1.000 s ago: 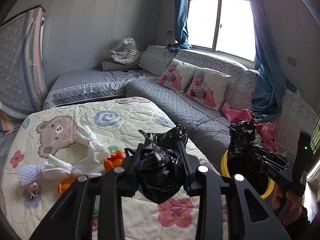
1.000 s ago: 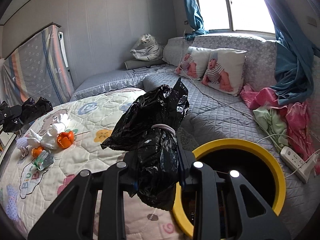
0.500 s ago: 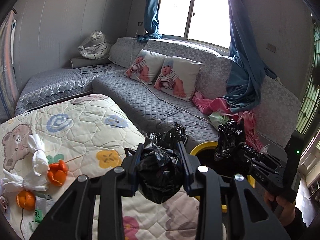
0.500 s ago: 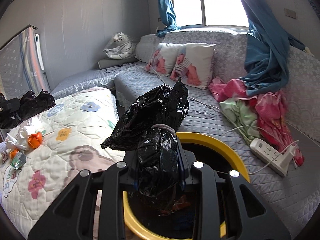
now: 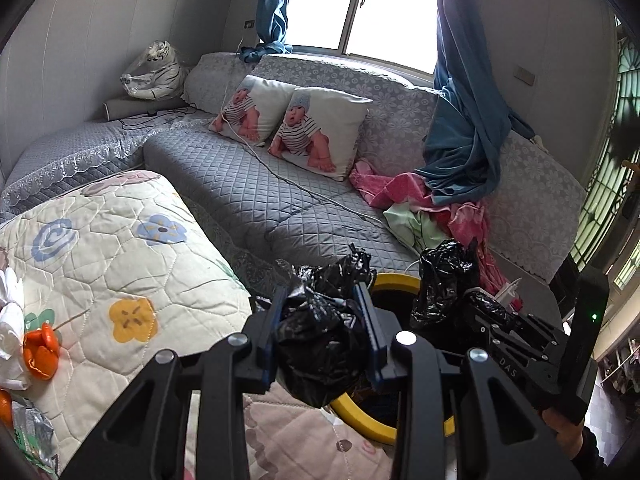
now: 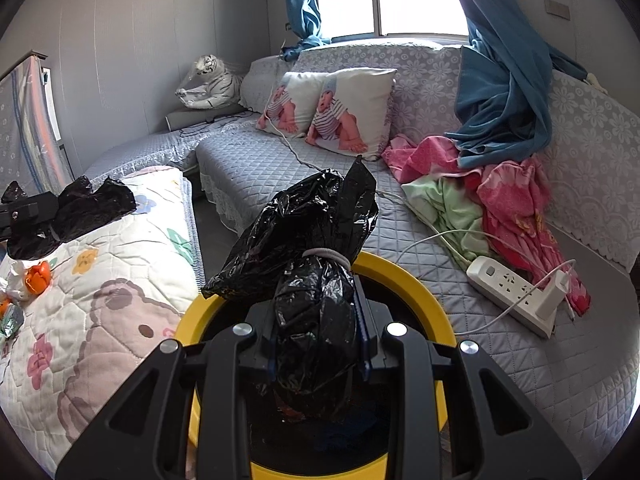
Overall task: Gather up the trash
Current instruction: 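Carry both black bags over the yellow-rimmed bin, then open both tools to drop the black bags into the bin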
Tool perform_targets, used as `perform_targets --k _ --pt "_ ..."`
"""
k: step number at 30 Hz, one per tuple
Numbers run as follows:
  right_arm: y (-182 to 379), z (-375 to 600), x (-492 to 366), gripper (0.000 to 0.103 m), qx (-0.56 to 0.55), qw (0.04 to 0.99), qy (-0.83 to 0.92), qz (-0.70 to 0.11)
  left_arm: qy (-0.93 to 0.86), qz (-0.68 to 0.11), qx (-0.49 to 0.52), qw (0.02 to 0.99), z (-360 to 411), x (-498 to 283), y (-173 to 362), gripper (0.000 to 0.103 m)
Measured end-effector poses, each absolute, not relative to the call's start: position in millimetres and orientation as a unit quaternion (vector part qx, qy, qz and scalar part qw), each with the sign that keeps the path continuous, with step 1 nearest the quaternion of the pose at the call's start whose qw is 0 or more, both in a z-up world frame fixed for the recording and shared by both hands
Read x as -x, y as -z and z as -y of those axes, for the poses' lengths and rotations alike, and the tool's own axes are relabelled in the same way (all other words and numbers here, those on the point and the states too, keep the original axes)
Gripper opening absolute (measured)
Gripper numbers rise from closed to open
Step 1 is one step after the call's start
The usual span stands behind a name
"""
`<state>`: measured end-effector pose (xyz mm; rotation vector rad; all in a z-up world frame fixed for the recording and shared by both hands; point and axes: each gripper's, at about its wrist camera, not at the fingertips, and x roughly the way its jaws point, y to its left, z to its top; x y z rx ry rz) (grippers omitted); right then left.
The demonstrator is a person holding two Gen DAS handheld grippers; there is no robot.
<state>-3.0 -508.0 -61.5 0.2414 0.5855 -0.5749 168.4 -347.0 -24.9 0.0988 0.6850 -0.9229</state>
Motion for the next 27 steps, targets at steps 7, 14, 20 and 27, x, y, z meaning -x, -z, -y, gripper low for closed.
perform_targets --k 7,14,20,27 --pt "74.4 513.5 4.8 0.027 -0.119 0.902 0.288 -0.299 0.446 -0.339 -0.052 0.827 376.7 -166.3 38.5 0.031" --pt "83.8 520.0 8.9 0.027 -0.122 0.897 0.294 -0.308 0.452 -0.356 -0.058 0.816 401.7 -163.5 53.0 0.031" --pt "90.8 525.1 12.2 0.027 -0.127 0.892 0.296 -0.316 0.461 -0.368 -0.059 0.806 421.5 -161.4 63.2 0.032" --pt "99.6 527.7 15.5 0.028 -0.131 0.889 0.295 -0.326 0.464 -0.382 -0.06 0.796 443.1 -157.4 74.0 0.032"
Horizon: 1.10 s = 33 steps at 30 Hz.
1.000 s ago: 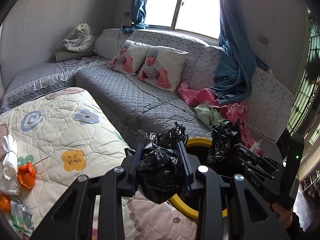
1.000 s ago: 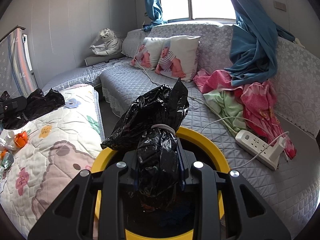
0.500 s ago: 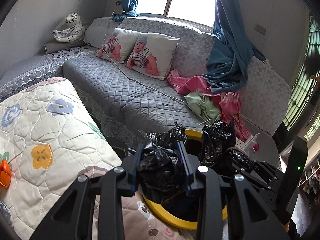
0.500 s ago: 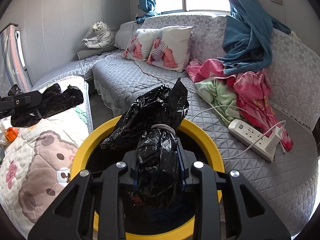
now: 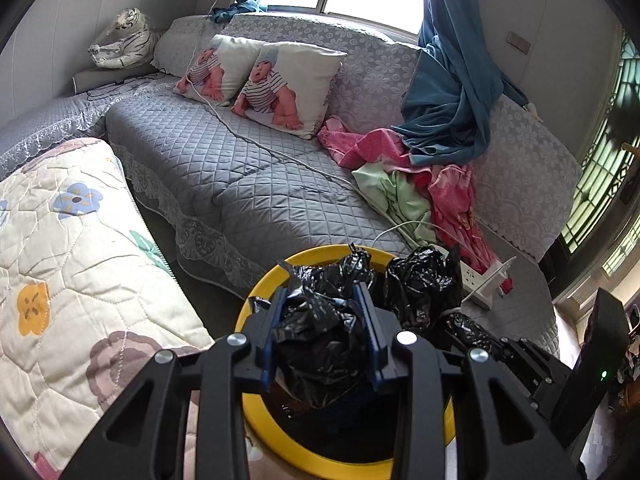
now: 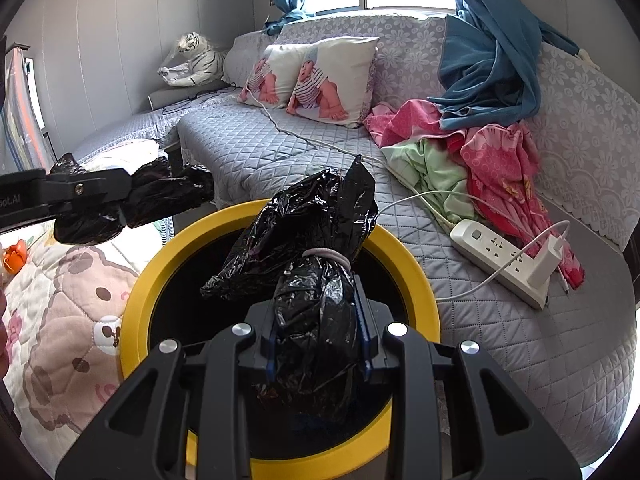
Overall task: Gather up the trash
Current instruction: 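Open both tools to drop the black bags into the bin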
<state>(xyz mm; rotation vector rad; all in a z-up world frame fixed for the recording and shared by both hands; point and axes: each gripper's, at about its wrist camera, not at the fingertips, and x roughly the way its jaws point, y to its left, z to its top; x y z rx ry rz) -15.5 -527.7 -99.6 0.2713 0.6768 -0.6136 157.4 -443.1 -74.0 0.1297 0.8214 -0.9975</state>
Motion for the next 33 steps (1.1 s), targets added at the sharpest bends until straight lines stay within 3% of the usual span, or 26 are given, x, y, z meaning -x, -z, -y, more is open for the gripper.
perform_targets --k 22,26,30,33 --pt "108.4 530.4 16.3 0.029 -0.137 0.883 0.293 -0.339 0.473 -0.414 -0.035 0.777 463.5 -169.2 82.4 0.035" --pt "109.3 531.7 18.0 0.035 -0.14 0.882 0.295 -0.341 0.474 -0.416 -0.03 0.776 463.3 -169.6 81.1 0.045" --pt "109.0 533.4 19.7 0.047 -0.141 0.879 0.299 -0.343 0.472 -0.415 -0.025 0.778 463.3 -170.0 79.0 0.051" --pt "108.3 534.2 21.6 0.049 -0.142 0.878 0.303 -0.342 0.467 -0.411 -0.017 0.783 460.7 -169.9 76.9 0.061"
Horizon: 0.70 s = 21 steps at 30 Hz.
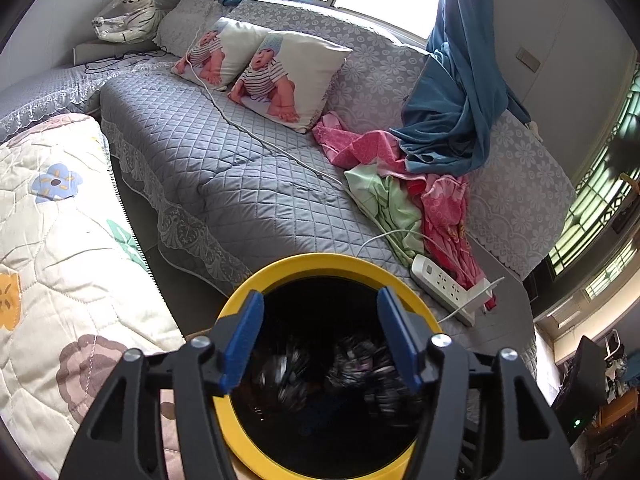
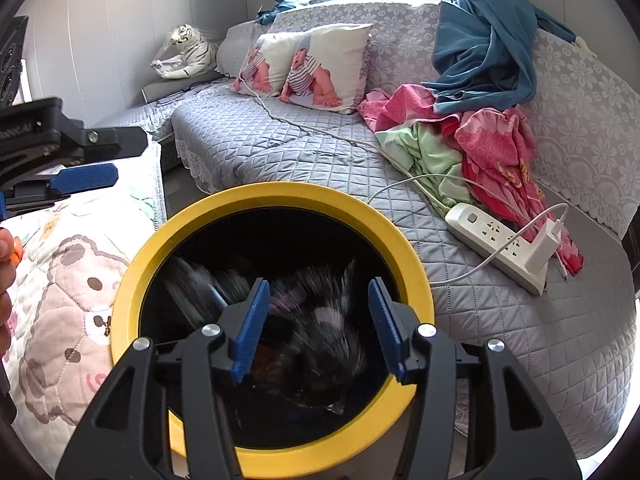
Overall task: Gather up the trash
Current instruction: 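Open both tools to drop the black bags into the bin, then move both open tools back over the bed toward the remaining trash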
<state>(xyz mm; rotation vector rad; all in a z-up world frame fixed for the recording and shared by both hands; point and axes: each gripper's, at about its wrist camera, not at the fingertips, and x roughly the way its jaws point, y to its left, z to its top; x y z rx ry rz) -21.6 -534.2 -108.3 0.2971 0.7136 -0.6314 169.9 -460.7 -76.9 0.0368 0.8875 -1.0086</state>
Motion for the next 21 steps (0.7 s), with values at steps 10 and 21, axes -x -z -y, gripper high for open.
perform_targets --k 10,21 --pt "98.0 525.1 32.0 0.05 -0.148 0.882 0.295 -0.335 0.445 -0.389 0.006 0.807 429.5 -192.3 50.4 0.065" --pt "59.5 456.1 1.8 0.05 -0.103 0.924 0.21 -0.301 0.372 -0.307 0.041 0.875 289.2 -244.9 -30.2 0.065"
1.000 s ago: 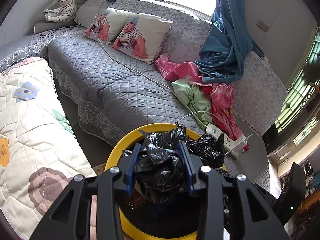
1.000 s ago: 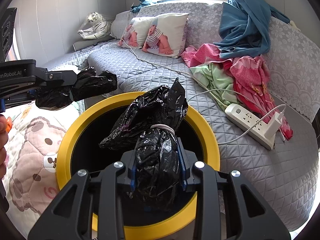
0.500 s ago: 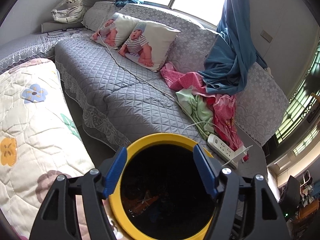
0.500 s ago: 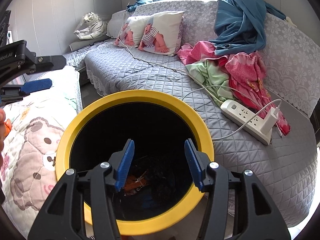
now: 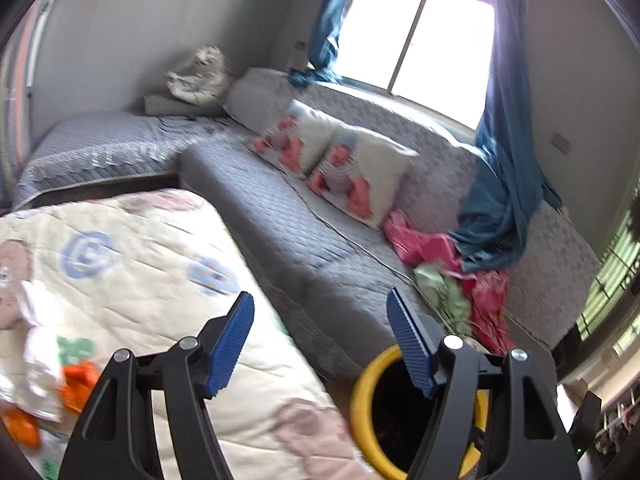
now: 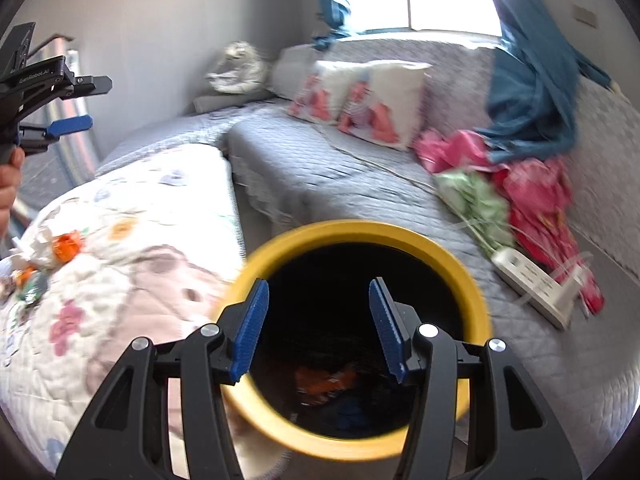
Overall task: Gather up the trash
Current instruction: 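Move both open tools back over the bed toward the remaining trash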
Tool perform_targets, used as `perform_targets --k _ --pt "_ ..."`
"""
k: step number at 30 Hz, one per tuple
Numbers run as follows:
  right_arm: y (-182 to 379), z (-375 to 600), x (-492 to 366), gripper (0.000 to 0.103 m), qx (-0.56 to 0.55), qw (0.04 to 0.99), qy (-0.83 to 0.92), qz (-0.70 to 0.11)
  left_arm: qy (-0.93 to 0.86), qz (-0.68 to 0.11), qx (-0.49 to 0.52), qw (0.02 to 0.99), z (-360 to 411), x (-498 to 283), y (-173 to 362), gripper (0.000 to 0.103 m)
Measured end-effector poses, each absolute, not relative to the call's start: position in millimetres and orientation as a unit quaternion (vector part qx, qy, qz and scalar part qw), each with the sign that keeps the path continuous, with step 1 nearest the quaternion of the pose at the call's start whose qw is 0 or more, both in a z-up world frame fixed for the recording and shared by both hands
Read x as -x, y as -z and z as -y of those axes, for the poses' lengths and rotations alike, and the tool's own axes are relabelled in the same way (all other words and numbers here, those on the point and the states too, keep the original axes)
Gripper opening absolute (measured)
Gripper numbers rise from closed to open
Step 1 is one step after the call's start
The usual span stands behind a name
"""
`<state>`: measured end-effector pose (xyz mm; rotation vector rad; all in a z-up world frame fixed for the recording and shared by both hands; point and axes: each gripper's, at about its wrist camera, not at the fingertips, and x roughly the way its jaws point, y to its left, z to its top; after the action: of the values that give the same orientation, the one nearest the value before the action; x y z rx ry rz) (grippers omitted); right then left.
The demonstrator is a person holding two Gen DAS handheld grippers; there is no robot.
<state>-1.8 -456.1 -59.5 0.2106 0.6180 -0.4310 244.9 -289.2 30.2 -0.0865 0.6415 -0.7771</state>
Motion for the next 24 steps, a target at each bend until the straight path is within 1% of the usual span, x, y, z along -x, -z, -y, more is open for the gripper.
perform_targets --k 3,7,10,15,17,20,24 --pt "51.6 426.9 -15.4 0.051 -0.095 0.935 0.172 -0.296 0.338 -0.287 0.05 0.895 232.1 -261.4 -48.0 0.065" --pt "43.7 381.1 -38.6 0.054 -0.081 0.947 0.111 -0.291 0.281 -0.258 0.046 0.923 153.8 -274.3 -62.7 0.07" --pt "39.7 343.0 -54.4 0.056 -0.067 0.953 0.067 -0.289 0.242 -0.253 0.057 0.935 95.8 -281.8 -63.8 0.073" --pt "36.2 277.3 -77.1 0.062 -0.045 0.955 -0.01 -0.292 0.19 -0.247 0.068 0.948 14.8 -285.8 -52.0 0.081" --pt "36.4 253.4 -81.7 0.066 -0.037 0.954 -0.041 -0.294 0.173 -0.245 0.075 0.951 -14.0 -282.8 -43.6 0.087" --pt "39.4 217.6 -84.0 0.068 -0.029 0.95 -0.091 -0.299 0.148 -0.246 0.086 0.954 -48.3 -277.4 -29.7 0.089" --pt "42.6 172.4 -81.0 0.075 -0.029 0.937 -0.166 -0.305 0.128 -0.257 0.093 0.953 -82.7 -273.0 -7.1 0.095"
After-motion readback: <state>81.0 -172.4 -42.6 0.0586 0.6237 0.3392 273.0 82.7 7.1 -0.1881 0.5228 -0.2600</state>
